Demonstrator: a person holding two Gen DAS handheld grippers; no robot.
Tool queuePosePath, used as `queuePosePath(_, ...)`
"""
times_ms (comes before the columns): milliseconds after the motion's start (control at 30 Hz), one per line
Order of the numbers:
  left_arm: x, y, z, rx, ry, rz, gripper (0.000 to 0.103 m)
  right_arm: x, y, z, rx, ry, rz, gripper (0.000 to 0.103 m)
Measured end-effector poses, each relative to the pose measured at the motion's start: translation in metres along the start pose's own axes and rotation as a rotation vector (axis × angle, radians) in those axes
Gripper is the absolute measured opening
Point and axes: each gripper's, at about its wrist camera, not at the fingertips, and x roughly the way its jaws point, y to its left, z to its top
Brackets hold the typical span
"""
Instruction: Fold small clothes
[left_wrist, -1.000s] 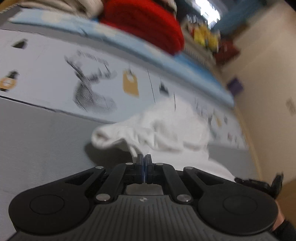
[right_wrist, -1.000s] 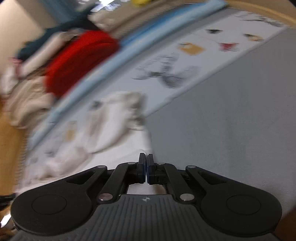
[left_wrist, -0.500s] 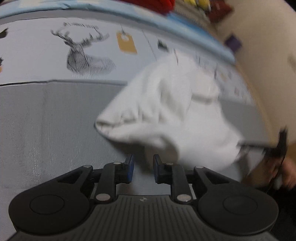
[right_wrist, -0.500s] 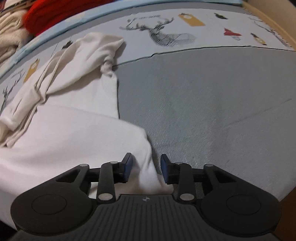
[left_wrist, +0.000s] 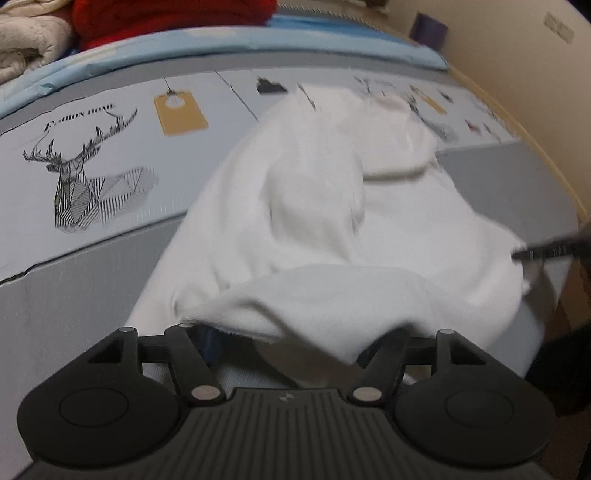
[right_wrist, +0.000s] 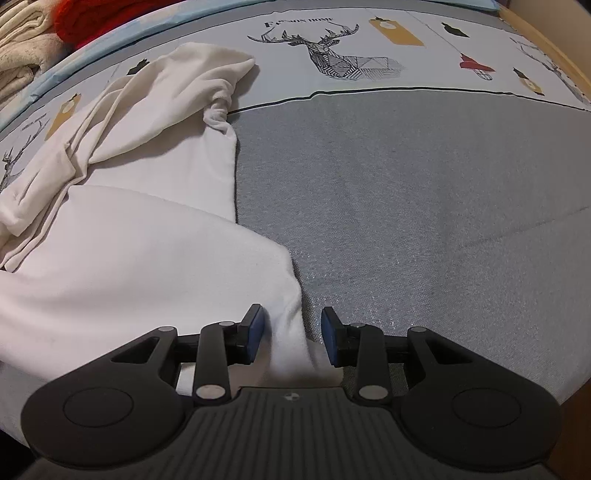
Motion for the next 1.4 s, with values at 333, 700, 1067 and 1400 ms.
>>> queuePosePath(333,-0.039,-0.008,0.003,0.070,-0.024,-0.067,0.011,-0.013,-0.002,0.008,0.028,-0.075,0.042,0.005)
queuePosePath(700,-0.171,0.019,-0.074,0.050,-0.076,-0.221,0.007,-0.079,-0.035,-0.004,0.205,-0.170,0.245,0.004)
queuePosePath(1067,-0.089,0.006,-0.031,0.024,0.026,0.030,0.042,-0.014,0.013,-0.026,-0.103,0.038,-0.006,0.037)
queuePosePath(1400,-0.002,-0.060,0.043,0.044,-0.071,0.119,0.084,-0.049,0.014,-0.047,-0.180,0.071,0.057,0.004)
